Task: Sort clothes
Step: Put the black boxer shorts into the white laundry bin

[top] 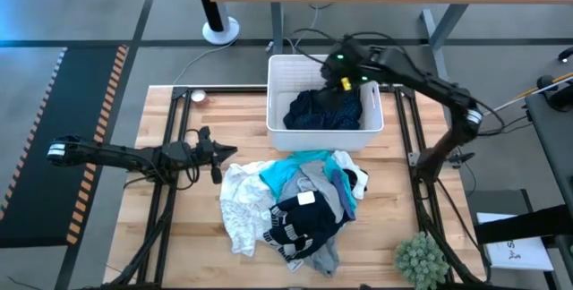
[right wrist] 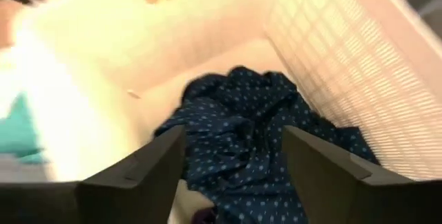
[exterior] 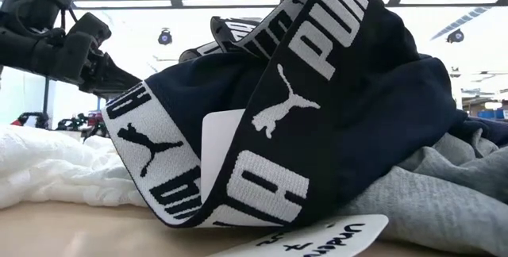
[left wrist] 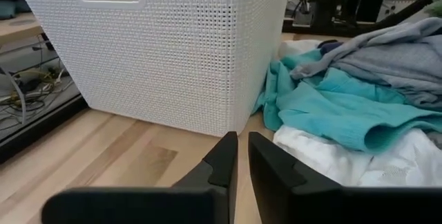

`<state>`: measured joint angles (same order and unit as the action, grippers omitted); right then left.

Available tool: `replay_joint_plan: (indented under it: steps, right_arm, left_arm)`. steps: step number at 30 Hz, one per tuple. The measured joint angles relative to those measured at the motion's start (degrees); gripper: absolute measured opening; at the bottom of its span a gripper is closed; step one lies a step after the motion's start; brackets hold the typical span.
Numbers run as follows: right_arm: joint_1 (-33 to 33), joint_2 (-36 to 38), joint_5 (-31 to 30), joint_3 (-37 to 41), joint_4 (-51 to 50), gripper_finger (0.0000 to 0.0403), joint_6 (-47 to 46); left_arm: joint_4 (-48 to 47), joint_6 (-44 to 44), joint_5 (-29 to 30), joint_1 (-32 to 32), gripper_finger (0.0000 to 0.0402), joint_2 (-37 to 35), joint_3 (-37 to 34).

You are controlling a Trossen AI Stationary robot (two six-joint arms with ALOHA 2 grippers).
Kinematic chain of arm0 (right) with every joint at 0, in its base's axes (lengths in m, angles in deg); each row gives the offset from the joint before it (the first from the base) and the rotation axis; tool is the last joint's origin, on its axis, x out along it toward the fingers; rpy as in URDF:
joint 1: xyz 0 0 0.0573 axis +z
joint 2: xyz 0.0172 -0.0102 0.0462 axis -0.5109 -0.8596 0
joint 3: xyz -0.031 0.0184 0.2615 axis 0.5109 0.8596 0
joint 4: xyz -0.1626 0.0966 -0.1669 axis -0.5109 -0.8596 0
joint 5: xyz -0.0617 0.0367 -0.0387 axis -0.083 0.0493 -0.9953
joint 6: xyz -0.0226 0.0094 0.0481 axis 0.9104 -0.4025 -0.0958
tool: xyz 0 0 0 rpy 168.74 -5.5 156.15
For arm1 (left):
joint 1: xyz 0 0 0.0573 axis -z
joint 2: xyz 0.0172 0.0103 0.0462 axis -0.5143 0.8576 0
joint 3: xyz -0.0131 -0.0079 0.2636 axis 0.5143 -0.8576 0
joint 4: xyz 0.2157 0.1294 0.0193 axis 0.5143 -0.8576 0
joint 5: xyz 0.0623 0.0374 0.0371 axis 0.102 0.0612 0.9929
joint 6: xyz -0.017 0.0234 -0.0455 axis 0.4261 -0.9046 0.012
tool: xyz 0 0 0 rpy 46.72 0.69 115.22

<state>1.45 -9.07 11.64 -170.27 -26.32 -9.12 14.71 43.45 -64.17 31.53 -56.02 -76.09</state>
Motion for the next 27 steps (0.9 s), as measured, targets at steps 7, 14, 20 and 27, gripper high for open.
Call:
replay_joint_plan:
  steps: [7,14,20,27]
  right_arm:
    - [7.0,10.6,-4.0,0.0,0.1,0.0039,1.1]
    - [19.8,16.5,-11.3,0.0,-1.7,0.0018,-2.3]
    - [33.6,17.5,-26.2,4.2,-1.5,0.0003,-5.4]
    - [47.6,21.8,-35.1,17.6,8.5,0.0000,-11.9]
  left_arm:
    - [3.8,0.0,-3.1,0.0,0.0033,0.0,0.0]
    - [0.0,-2.2,-3.1,0.0,0.0022,0.8,5.1]
    - [-7.8,-4.7,-4.7,0.0,0.0020,3.1,13.4]
    - [-18.4,-4.9,-5.2,0.0,0.0004,7.6,20.1]
